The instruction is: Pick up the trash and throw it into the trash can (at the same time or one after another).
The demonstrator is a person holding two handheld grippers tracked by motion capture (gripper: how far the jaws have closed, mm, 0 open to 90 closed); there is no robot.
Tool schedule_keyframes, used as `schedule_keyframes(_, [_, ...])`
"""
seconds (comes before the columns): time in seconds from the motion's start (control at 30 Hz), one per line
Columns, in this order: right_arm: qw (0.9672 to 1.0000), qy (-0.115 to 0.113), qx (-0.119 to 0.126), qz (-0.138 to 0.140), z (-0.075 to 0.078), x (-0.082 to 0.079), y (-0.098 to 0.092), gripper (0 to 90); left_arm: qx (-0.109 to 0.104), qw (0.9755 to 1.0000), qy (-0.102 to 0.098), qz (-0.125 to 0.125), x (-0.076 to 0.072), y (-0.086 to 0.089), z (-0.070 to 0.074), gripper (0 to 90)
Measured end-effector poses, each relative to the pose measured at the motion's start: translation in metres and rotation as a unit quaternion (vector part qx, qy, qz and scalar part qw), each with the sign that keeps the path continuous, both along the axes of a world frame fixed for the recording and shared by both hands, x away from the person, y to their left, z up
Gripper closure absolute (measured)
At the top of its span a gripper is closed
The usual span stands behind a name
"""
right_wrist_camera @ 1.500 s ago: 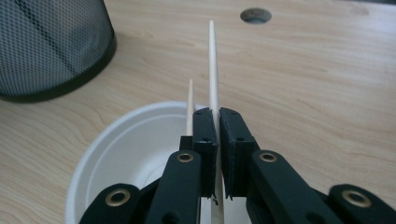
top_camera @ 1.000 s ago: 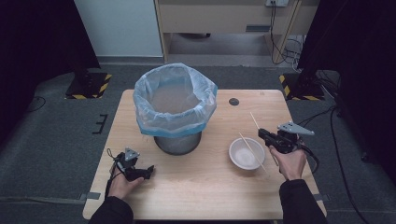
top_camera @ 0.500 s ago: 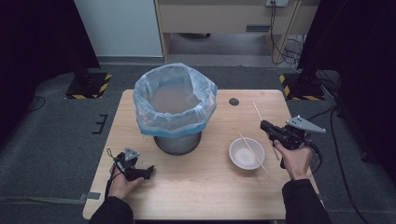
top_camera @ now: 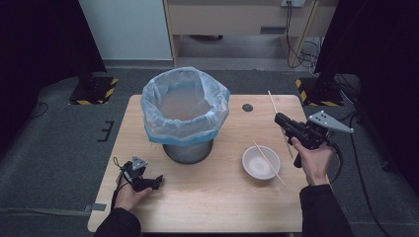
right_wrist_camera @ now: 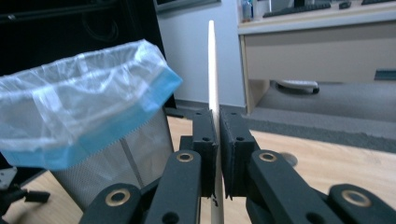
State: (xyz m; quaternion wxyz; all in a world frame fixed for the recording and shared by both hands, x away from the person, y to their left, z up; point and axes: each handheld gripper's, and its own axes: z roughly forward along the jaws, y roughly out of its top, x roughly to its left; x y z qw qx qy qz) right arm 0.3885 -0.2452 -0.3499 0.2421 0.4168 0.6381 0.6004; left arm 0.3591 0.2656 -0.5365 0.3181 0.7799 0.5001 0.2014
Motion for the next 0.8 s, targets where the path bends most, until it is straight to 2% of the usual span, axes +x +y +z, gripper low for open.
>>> schedule_keyframes(0.23, [0.9996,-0.025,0.013,0.008,0.018,0.002,0.01,85.9,0.0,1.0,0.0,0.0,0.0,0.0,0.0,0.0])
schedule_keyframes(0.43, [0.999,-0.037,0.023,0.013,0.026,0.004,0.015,85.9,0.0,1.0,0.0,0.0,0.0,0.0,0.0,0.0])
schedule_keyframes(0.8, [0.9967,-0.067,0.04,0.022,0.054,0.009,0.028,85.9,0.0,1.0,0.0,0.0,0.0,0.0,0.0,0.0])
